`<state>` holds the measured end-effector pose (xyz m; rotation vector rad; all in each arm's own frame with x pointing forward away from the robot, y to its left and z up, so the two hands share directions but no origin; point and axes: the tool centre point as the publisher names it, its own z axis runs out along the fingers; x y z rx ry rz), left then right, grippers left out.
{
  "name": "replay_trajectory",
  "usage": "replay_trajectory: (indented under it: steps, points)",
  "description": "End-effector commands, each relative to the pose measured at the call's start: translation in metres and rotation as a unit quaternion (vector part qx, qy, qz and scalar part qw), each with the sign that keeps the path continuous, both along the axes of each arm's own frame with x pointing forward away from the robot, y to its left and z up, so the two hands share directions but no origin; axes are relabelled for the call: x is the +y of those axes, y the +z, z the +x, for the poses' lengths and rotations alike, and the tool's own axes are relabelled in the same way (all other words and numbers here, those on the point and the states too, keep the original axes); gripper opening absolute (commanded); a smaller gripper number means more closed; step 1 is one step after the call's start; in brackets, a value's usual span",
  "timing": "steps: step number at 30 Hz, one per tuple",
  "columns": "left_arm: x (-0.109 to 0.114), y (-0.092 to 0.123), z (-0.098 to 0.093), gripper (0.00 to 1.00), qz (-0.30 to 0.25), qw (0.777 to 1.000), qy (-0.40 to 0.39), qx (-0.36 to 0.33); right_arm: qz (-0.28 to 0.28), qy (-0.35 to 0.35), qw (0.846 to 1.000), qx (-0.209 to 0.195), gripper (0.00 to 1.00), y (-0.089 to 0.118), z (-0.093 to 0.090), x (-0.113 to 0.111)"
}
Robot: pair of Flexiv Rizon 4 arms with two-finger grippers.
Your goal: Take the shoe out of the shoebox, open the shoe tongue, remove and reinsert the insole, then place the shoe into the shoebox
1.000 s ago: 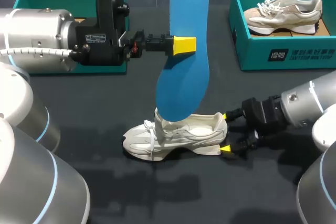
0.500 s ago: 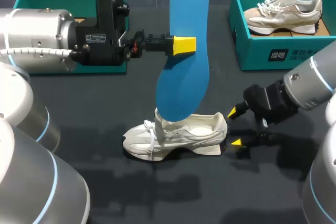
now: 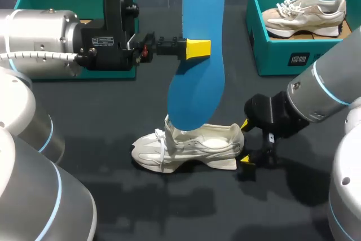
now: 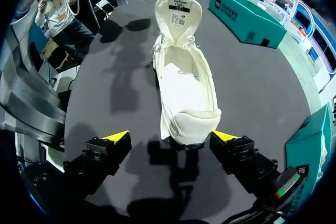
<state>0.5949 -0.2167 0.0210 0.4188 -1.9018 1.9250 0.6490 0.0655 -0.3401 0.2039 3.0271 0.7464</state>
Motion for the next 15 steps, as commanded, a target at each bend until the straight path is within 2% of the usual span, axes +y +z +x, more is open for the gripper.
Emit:
replay_trajectory:
  steps: [1, 9, 15]
  points:
    - [0.0, 0.0, -0.001, 0.0, 0.0, 1.0, 0.001, 0.0, -0.146, -0.005, 0.989, 0.027, 1.0, 0.009, 0.001, 0.003]
    - [0.0, 0.0, -0.001, 0.0, 0.0, 1.0, 0.001, 0.0, -0.148, -0.012, 0.989, 0.023, 1.0, 0.009, 0.002, 0.003]
    - [0.0, 0.0, -0.001, 0.0, 0.0, 1.0, 0.001, 0.0, -0.155, -0.047, 0.987, 0.01, 1.0, 0.026, 0.007, 0.002]
